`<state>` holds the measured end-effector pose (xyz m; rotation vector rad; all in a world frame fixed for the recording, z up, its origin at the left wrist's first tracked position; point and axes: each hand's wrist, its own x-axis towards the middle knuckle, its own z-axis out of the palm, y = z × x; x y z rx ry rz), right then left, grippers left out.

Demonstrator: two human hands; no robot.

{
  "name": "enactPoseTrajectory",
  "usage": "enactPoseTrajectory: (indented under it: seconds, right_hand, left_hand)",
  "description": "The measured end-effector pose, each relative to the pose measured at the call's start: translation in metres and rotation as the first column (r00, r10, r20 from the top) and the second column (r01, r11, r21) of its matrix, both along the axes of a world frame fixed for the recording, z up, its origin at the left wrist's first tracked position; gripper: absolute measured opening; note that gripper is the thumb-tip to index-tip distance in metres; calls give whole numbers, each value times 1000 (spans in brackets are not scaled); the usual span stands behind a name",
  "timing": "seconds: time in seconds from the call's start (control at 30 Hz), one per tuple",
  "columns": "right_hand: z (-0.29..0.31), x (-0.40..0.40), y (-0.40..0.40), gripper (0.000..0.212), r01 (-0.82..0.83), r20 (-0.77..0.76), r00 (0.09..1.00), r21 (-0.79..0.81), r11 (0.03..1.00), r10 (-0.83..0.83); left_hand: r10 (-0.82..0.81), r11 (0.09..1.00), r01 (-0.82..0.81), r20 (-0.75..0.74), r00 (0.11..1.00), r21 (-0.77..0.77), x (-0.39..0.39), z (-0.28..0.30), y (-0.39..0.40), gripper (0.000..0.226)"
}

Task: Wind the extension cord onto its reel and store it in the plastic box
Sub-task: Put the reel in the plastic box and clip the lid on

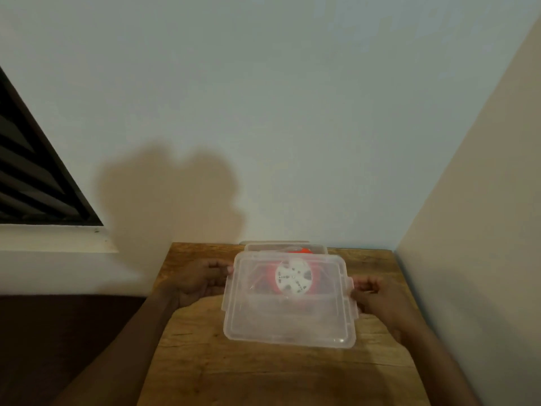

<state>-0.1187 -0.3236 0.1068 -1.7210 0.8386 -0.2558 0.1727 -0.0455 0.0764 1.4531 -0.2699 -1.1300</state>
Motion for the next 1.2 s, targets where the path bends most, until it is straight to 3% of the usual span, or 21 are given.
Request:
enactPoseTrajectory:
  seconds: [0.07, 0.23, 0.37, 0.47, 0.6, 0.7, 0.83, 1.03, 1.2]
  right_hand:
    - [7, 13, -9, 13, 61, 91, 994, 14, 998, -62]
    - [18, 44, -14, 4, 257, 179, 954, -73, 964, -241]
    - [23, 59, -10, 9, 353, 267, 911, -110, 929, -314]
    - [23, 65, -10, 20, 399, 324, 864, 22, 917, -384]
    - [19, 69, -11, 15, 437, 307, 835, 131, 890, -456]
    - [9, 68, -16, 6, 424, 318, 844, 96, 900, -432]
    - [-12, 68, -25, 20, 378, 233, 892, 84, 922, -387]
    - [-43, 74, -19, 26, 319, 134, 942, -68, 945, -308]
    - [-60, 76, -11, 27, 278, 79, 959, -84, 957, -271]
  left_hand:
    - [107, 994, -103, 73, 992, -47, 1, 10, -17, 14]
    - [267, 964, -258, 246, 932, -72, 5, 26, -49, 26]
    - [394, 916, -360, 235, 889, -176, 4, 36, -61, 34]
    - [476, 873, -445, 148, 867, -200, 9, 34, -64, 28]
    - [536, 839, -512, 117, 836, -186, 7, 29, -67, 20]
    - [516, 854, -489, 173, 839, -176, 0, 22, -68, 14]
    - [464, 884, -458, 293, 836, -93, -10, 9, -68, 28]
    - [343, 922, -386, 422, 839, 18, -19, -13, -66, 35]
    - [309, 902, -422, 546, 779, 92, -19, -27, -64, 29]
